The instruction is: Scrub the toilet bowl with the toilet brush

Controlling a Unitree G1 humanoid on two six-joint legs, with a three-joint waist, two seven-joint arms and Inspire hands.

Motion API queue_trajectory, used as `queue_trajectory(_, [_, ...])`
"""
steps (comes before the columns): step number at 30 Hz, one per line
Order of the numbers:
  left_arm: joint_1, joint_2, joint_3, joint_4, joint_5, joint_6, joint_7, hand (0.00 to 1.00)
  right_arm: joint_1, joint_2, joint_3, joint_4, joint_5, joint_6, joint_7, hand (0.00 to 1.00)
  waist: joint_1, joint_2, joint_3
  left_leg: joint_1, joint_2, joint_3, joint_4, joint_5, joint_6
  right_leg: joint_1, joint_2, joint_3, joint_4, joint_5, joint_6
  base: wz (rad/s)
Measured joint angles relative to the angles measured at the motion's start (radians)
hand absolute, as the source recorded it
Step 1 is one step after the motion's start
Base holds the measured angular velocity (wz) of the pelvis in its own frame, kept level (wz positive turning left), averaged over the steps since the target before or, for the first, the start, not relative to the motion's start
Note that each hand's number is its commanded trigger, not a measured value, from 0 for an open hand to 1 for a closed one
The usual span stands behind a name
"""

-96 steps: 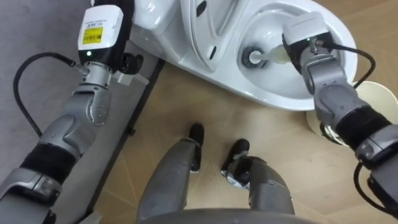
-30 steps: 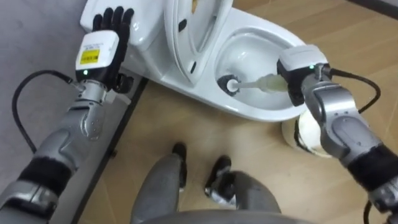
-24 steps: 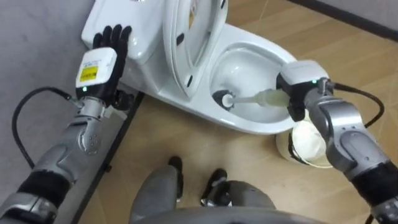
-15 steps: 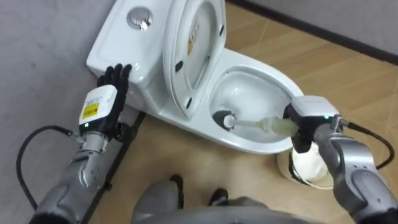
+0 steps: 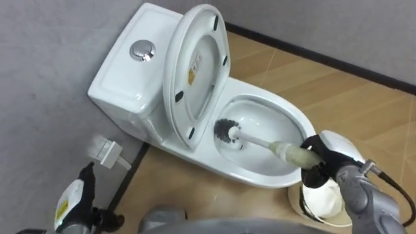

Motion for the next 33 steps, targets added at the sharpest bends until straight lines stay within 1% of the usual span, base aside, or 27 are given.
queue_trajectory(1, [0.000, -0.002, 0.007, 0.013, -0.006, 0.001, 0.001, 0.00, 0.001, 0.001, -0.008, 0.005, 0.025, -0.014, -0.010, 1.00, 0.000, -0.001, 0.0006, 0.006, 0.000, 0.002, 0.000, -0.001, 0.000, 0.005, 0.000, 0.003, -0.001, 0.000, 0.001, 0.00])
queue_trajectory(2, [0.002, -0.004, 0.019, 0.037, -0.007, 0.008, 0.000, 0.00, -0.003, 0.001, -0.015, 0.038, 0.060, -0.028, -0.031, 1.00, -0.002, -0.005, 0.0009, 0.022, 0.000, 0.014, -0.007, -0.004, 0.001, 0.009, 0.000, 0.017, -0.002, -0.003, 0.006, -0.05])
queue_trajectory(3, [0.010, -0.006, 0.028, 0.053, -0.007, 0.016, 0.001, 0.00, 0.001, 0.001, -0.028, 0.068, 0.092, -0.029, -0.048, 1.00, -0.002, -0.006, -0.0016, 0.034, 0.000, 0.016, -0.012, -0.010, 0.002, 0.016, 0.001, 0.022, 0.001, -0.008, 0.012, -0.04])
queue_trajectory(5, [0.023, -0.019, 0.048, 0.073, -0.007, 0.022, 0.002, 0.00, 0.007, 0.002, -0.063, 0.084, 0.155, -0.036, -0.072, 1.00, -0.003, -0.004, -0.0021, 0.049, 0.001, 0.019, -0.020, -0.022, 0.006, 0.023, 0.001, 0.026, 0.005, -0.010, 0.017, -0.05])
queue_trajectory(7, [0.021, -0.027, 0.076, 0.120, -0.008, 0.034, 0.003, 0.00, 0.006, 0.013, -0.092, 0.109, 0.205, -0.057, -0.117, 1.00, -0.004, -0.005, -0.0034, 0.069, 0.004, 0.025, -0.036, -0.022, 0.009, 0.030, -0.001, 0.038, 0.004, -0.007, 0.023, -0.13])
queue_trajectory(8, [0.017, -0.032, 0.097, 0.149, -0.008, 0.050, 0.003, 0.00, 0.005, 0.019, -0.104, 0.138, 0.250, -0.077, -0.158, 1.00, -0.012, -0.009, -0.0034, 0.073, 0.002, 0.025, -0.035, -0.026, 0.014, 0.039, -0.002, 0.040, 0.002, -0.006, 0.026, -0.05])
queue_trajectory(9, [0.007, -0.034, 0.105, 0.180, -0.035, 0.066, 0.004, 0.00, 0.001, 0.020, -0.115, 0.168, 0.306, -0.087, -0.201, 1.00, -0.022, -0.010, -0.0029, 0.077, 0.000, 0.025, -0.036, -0.028, 0.017, 0.044, -0.004, 0.043, 0.001, -0.006, 0.030, 0.00])
queue_trajectory(10, [0.003, -0.034, 0.105, 0.192, -0.052, 0.072, 0.005, 0.00, -0.005, 0.021, -0.120, 0.182, 0.327, -0.090, -0.220, 1.00, -0.028, -0.010, -0.0030, 0.078, -0.002, 0.026, -0.036, -0.029, 0.019, 0.044, -0.005, 0.046, 0.000, -0.005, 0.031, -0.05])
queue_trajectory(12, [-0.013, -0.044, 0.115, 0.231, -0.126, 0.093, 0.005, 0.00, -0.013, 0.036, -0.149, 0.221, 0.413, -0.091, -0.306, 1.00, -0.037, -0.001, -0.0029, 0.084, -0.001, 0.053, -0.041, -0.033, 0.024, 0.041, -0.005, 0.069, 0.001, -0.002, 0.036, -0.22])
queue_trajectory(13, [-0.014, -0.049, 0.124, 0.235, -0.137, 0.097, 0.004, 0.00, -0.013, 0.043, -0.157, 0.224, 0.428, -0.091, -0.324, 1.00, -0.040, 0.001, -0.0045, 0.086, -0.001, 0.055, -0.044, -0.033, 0.025, 0.041, -0.005, 0.073, 0.001, -0.001, 0.037, -0.22])
queue_trajectory(14, [-0.019, -0.055, 0.142, 0.243, -0.147, 0.107, 0.001, 0.00, -0.015, 0.061, -0.172, 0.238, 0.464, -0.095, -0.362, 1.00, -0.055, 0.002, -0.0061, 0.090, -0.002, 0.056, -0.050, -0.033, 0.025, 0.043, -0.005, 0.074, 0.000, 0.002, 0.039, -0.14])
queue_trajectory(15, [-0.029, -0.057, 0.156, 0.248, -0.147, 0.116, -0.001, 0.00, -0.018, 0.073, -0.174, 0.259, 0.505, -0.096, -0.405, 1.00, -0.064, 0.003, -0.0062, 0.099, -0.002, 0.062, -0.055, -0.033, 0.026, 0.044, -0.005, 0.080, 0.001, 0.002, 0.039, -0.11])
queue_trajectory(17, [-0.043, -0.059, 0.163, 0.247, -0.146, 0.130, -0.002, 0.00, -0.032, 0.081, -0.174, 0.303, 0.555, -0.099, -0.450, 1.00, -0.077, 0.003, -0.0065, 0.111, -0.002, 0.076, -0.061, -0.033, 0.026, 0.046, -0.004, 0.099, 0.002, 0.002, 0.039, -0.15])
queue_trajectory(19, [-0.071, -0.062, 0.159, 0.246, -0.145, 0.142, -0.004, 0.00, -0.033, 0.095, -0.172, 0.345, 0.606, -0.103, -0.496, 1.00, -0.108, 0.007, -0.0065, 0.116, -0.004, 0.076, -0.067, -0.033, 0.026, 0.050, -0.005, 0.103, -0.001, 0.002, 0.040, -0.04])
queue_trajectory(20, [-0.079, -0.062, 0.157, 0.246, -0.145, 0.147, -0.004, 0.00, -0.034, 0.099, -0.172, 0.355, 0.616, -0.103, -0.505, 1.00, -0.115, 0.007, -0.0069, 0.116, -0.004, 0.076, -0.068, -0.033, 0.026, 0.050, -0.005, 0.105, -0.001, 0.002, 0.040, -0.08])
queue_trajectory(22, [-0.110, -0.063, 0.144, 0.246, -0.145, 0.155, -0.004, 0.00, -0.033, 0.107, -0.168, 0.393, 0.631, -0.103, -0.527, 1.00, -0.126, 0.010, -0.0075, 0.117, -0.005, 0.084, -0.068, -0.033, 0.026, 0.050, -0.003, 0.125, -0.002, 0.002, 0.040, -0.15])
queue_trajectory(23, [-0.130, -0.064, 0.131, 0.246, -0.145, 0.157, -0.005, 0.00, -0.033, 0.107, -0.167, 0.411, 0.632, -0.101, -0.533, 1.00, -0.133, 0.010, -0.0077, 0.119, -0.005, 0.097, -0.068, -0.033, 0.026, 0.049, -0.003, 0.135, -0.001, 0.002, 0.040, -0.24])
queue_trajectory(24, [-0.145, -0.068, 0.125, 0.246, -0.145, 0.157, -0.007, 0.00, -0.032, 0.107, -0.167, 0.418, 0.633, -0.101, -0.535, 1.00, -0.137, 0.014, -0.0080, 0.119, -0.005, 0.111, -0.068, -0.033, 0.026, 0.043, -0.002, 0.150, 0.000, 0.002, 0.040, -0.27])
queue_trajectory(26, [-0.161, -0.071, 0.124, 0.246, -0.145, 0.156, -0.010, 0.00, -0.031, 0.108, -0.167, 0.429, 0.632, -0.101, -0.542, 1.00, -0.147, 0.018, -0.0074, 0.122, -0.005, 0.128, -0.068, -0.033, 0.026, 0.039, -0.002, 0.164, 0.001, 0.003, 0.041, -0.27])
queue_trajectory(27, [-0.169, -0.071, 0.124, 0.246, -0.145, 0.156, -0.010, 0.00, -0.030, 0.111, -0.168, 0.440, 0.633, -0.101, -0.548, 1.00, -0.156, 0.020, -0.0093, 0.128, -0.005, 0.130, -0.068, -0.033, 0.026, 0.037, -0.002, 0.169, 0.001, 0.003, 0.041, -0.19])
queue_trajectory(31, [-0.182, -0.073, 0.116, 0.248, -0.138, 0.157, -0.017, 0.00, -0.032, 0.129, -0.168, 0.473, 0.635, -0.105, -0.550, 1.00, -0.165, 0.025, -0.0083, 0.141, -0.005, 0.136, -0.069, -0.033, 0.026, 0.036, 0.002, 0.198, 0.000, 0.004, 0.039, -0.24])
queue_trajectory(32, [-0.189, -0.076, 0.115, 0.249, -0.128, 0.157, -0.027, 0.00, -0.039, 0.133, -0.168, 0.506, 0.634, -0.111, -0.548, 1.00, -0.167, 0.029, -0.0066, 0.144, -0.005, 0.137, -0.069, -0.033, 0.026, 0.036, 0.003, 0.207, -0.001, 0.004, 0.039, -0.15])
queue_trajectory(33, [-0.195, -0.080, 0.115, 0.249, -0.119, 0.158, -0.033, 0.00, -0.050, 0.137, -0.168, 0.547, 0.635, -0.113, -0.545, 1.00, -0.169, 0.028, -0.0067, 0.145, -0.005, 0.140, -0.069, -0.033, 0.026, 0.036, 0.004, 0.211, 0.000, 0.004, 0.039, -0.13])
